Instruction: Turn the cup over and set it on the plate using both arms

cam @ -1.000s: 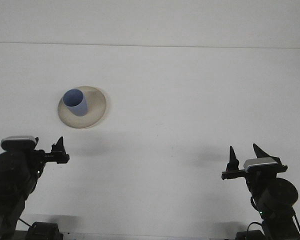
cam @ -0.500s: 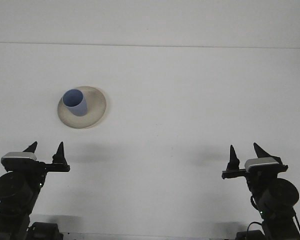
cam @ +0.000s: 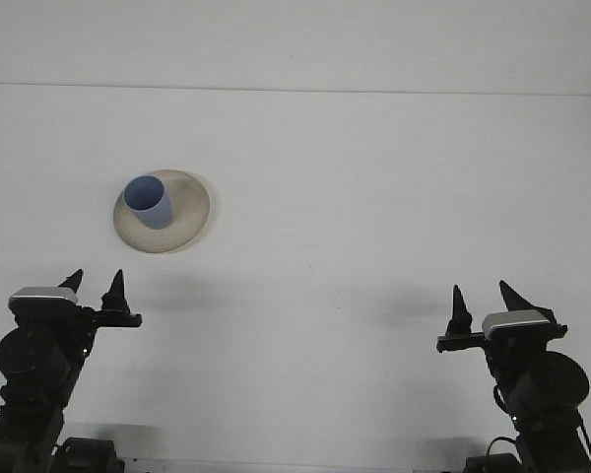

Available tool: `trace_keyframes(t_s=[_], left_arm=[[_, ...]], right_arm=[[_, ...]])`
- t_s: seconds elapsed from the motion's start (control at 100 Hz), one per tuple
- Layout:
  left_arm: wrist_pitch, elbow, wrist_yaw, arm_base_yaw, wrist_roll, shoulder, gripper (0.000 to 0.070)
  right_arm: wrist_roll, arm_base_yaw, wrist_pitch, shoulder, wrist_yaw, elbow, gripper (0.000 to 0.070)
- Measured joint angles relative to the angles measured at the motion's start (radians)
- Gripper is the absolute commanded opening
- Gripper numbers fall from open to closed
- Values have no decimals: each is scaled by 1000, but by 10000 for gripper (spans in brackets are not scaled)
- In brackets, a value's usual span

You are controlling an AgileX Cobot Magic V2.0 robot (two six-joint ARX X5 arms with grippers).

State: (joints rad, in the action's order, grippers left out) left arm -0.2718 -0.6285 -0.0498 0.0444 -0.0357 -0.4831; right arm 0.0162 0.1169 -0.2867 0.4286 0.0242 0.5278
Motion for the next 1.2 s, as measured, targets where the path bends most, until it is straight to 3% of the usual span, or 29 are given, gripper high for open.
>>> trace_keyframes(t_s=[0.03,0.16,1.2], left_arm=[[0,0,0,0,0,2,0],[0,0,0,0,-2,8,8],[-1,0,0,0,-3,10,10]], right_arm=[[0,0,0,0,0,0,281],[0,0,0,0,0,0,0],[0,0,0,0,0,0,0]])
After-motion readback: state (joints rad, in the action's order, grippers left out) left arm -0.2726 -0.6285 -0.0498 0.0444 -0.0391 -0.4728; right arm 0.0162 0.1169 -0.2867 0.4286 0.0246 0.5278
